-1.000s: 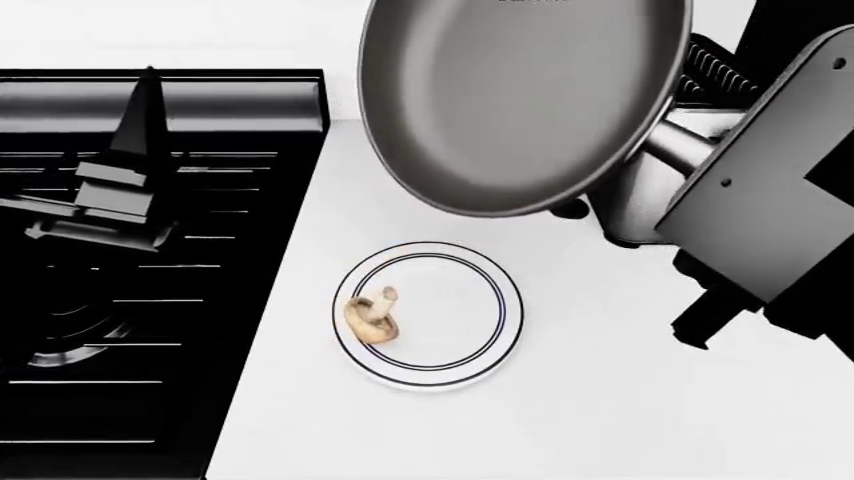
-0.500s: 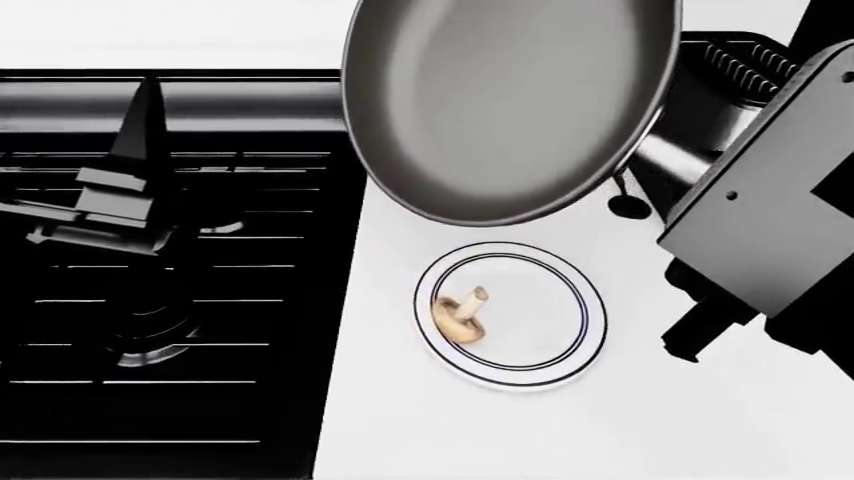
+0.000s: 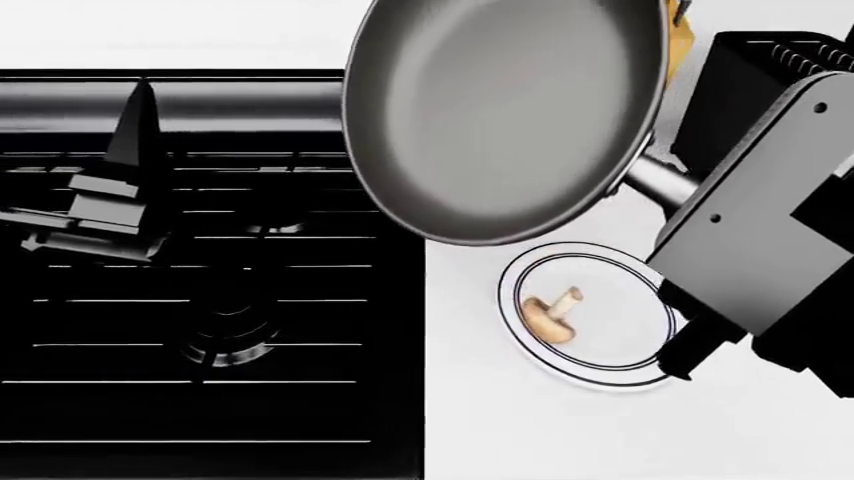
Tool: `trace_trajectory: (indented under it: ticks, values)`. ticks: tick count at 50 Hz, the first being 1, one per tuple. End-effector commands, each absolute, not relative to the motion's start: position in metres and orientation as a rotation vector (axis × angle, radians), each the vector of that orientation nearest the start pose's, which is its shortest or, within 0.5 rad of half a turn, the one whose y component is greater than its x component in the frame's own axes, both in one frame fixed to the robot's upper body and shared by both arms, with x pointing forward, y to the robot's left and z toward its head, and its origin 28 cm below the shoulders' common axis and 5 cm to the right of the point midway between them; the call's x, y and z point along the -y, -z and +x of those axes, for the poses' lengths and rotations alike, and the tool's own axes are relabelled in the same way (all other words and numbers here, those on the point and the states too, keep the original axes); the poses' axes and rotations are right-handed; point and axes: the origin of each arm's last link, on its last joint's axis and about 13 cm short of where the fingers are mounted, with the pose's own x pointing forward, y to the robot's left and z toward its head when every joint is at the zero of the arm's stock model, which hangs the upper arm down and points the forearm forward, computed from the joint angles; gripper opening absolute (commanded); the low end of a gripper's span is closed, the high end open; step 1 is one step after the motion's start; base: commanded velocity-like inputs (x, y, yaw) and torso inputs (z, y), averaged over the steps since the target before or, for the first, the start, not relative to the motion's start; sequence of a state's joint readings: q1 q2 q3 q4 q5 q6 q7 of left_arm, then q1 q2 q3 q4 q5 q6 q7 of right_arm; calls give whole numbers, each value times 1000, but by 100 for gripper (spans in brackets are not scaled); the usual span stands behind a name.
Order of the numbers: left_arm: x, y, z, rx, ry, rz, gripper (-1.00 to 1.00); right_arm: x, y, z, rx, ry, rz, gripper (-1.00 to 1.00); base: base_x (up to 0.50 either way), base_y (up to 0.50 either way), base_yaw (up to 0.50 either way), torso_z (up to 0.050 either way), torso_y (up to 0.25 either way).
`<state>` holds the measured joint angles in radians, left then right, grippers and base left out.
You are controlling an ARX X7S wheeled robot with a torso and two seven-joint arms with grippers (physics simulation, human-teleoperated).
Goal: Pick up the pan and dump the vegetables in it onto the plate. Then return the pan to the stove.
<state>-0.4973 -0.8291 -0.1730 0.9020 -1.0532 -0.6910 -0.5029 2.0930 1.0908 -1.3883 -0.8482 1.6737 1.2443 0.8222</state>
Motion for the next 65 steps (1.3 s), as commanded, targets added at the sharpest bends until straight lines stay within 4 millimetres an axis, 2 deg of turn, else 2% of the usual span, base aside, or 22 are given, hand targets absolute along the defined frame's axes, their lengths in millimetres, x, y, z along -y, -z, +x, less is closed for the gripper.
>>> trace_trajectory:
  ticks: [1, 53, 65]
  values:
    - [-274, -267, 183, 508, 101, 113, 100, 158, -321, 165, 19, -86, -1097, -100, 0, 254, 0, 0, 0]
    - [-274, -264, 182, 507, 98, 105, 100, 155, -307, 168, -11, -167, -1066, -100, 0, 245, 0, 0, 1]
    - [-274, -263, 185, 501, 100, 103, 100, 156, -308, 185, -51, -325, -864, -100, 0, 73, 0, 1, 1]
